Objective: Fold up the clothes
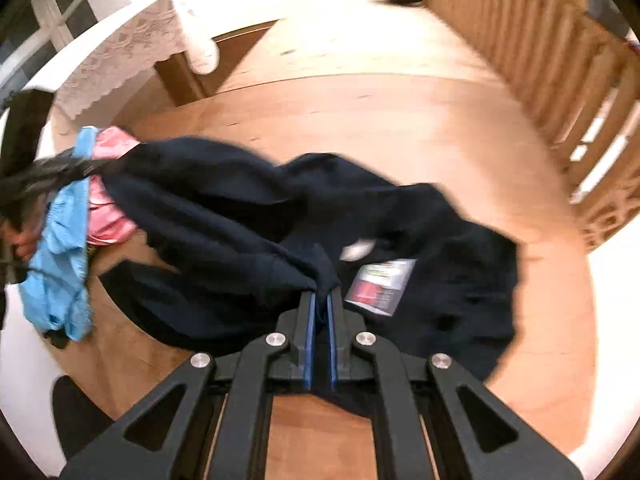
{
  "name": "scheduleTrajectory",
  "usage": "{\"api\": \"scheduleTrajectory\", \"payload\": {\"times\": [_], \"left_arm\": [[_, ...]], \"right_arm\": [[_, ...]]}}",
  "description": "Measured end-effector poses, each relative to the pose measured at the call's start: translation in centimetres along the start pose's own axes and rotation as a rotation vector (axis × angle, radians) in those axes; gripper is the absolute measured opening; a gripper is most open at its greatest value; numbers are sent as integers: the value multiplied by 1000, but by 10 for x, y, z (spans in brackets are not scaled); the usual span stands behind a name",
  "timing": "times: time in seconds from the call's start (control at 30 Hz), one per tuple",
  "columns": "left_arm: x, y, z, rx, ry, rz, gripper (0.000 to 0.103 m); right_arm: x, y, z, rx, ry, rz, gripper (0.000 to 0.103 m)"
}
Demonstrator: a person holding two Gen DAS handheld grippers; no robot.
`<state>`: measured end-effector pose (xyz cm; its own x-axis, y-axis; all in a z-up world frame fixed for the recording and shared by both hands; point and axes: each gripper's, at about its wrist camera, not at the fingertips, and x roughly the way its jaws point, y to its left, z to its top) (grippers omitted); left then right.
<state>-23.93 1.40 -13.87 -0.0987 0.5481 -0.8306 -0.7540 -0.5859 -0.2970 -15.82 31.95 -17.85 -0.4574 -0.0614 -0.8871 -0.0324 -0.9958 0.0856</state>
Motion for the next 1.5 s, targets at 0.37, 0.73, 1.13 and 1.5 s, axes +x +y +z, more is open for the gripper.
{"api": "scheduleTrajectory", "payload": {"times": [0.37,0.73,1.13,1.5], "left_arm": [[30,-33,-74,123,203,98,9],[79,-66,-18,418,211,180,26],[118,-49,-2,328,281,67,0],[60,-59,7,522,187,116,46]], "right_arm": [[-15,-77,-52,74,125,-109,7],[32,-4,-3,97,139,51,52],[67,11,2,47,138,79,5],[15,-12,-15,-8,108,76,5]]}}
